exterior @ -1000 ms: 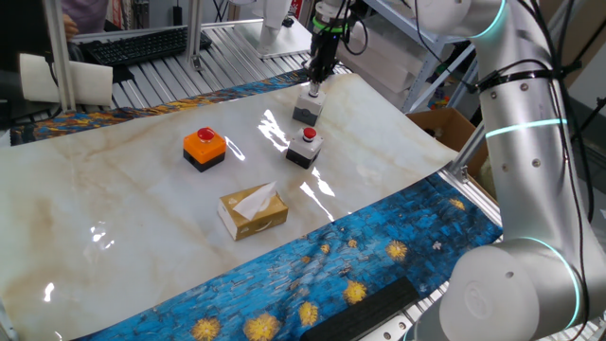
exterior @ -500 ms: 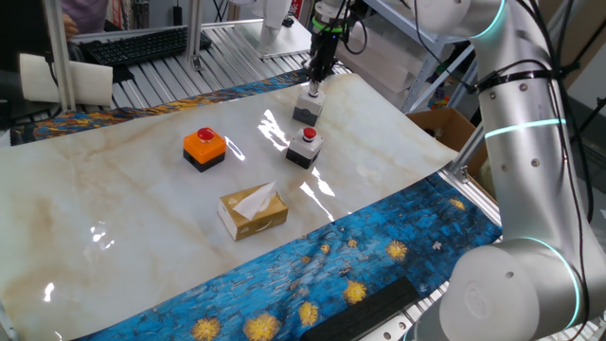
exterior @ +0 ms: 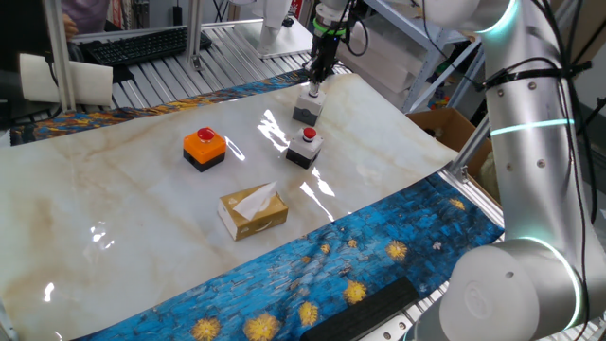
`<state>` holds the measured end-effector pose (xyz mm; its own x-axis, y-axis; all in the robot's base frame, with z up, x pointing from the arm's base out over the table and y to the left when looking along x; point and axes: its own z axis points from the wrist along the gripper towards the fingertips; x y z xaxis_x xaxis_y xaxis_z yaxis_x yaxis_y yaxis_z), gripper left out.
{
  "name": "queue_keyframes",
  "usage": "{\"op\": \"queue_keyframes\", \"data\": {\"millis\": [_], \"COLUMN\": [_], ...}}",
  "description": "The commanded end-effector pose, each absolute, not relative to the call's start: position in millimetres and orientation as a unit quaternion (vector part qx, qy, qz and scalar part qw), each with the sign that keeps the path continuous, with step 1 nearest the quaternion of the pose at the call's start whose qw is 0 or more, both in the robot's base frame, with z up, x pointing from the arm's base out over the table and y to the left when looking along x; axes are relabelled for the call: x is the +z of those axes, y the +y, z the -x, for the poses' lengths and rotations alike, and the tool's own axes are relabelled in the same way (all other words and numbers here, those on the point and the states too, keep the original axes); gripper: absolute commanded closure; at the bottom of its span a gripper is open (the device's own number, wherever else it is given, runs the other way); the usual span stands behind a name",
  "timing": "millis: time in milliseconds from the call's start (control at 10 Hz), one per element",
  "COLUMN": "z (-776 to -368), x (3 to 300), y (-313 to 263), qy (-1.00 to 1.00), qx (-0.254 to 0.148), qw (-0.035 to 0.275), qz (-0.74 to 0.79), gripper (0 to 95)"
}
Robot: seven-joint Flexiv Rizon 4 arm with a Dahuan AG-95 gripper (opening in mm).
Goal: Press three buttons from left to right in sequence
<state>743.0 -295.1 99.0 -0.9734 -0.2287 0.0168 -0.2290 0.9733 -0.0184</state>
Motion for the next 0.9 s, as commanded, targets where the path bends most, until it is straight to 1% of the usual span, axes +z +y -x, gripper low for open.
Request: {"op": "queue_keyframes", "data": {"millis": [100, 200, 400, 500, 600, 700, 800, 900], "z": [-741.9, -742.0, -742.5, -742.4, -742.5, -742.4, -742.5, -742.8], "x": [81.9, 79.9, 67.8, 61.0, 59.1, 60.0, 59.6, 57.4], "y": [-299.2, -299.0, -297.8, -298.0, -297.9, -298.1, -297.9, -297.1], "qy": [-0.993, -0.993, -0.991, -0.991, -0.992, -0.993, -0.993, -0.993], "qx": [0.006, 0.005, 0.008, 0.007, 0.011, -0.001, -0.003, -0.002], "qw": [-0.014, -0.014, -0.053, -0.059, -0.051, -0.032, -0.03, -0.037], "qz": [-0.121, -0.121, -0.121, -0.121, -0.118, -0.115, -0.115, -0.109], "gripper": [95.0, 95.0, 95.0, 95.0, 95.0, 95.0, 95.0, 95.0]}}
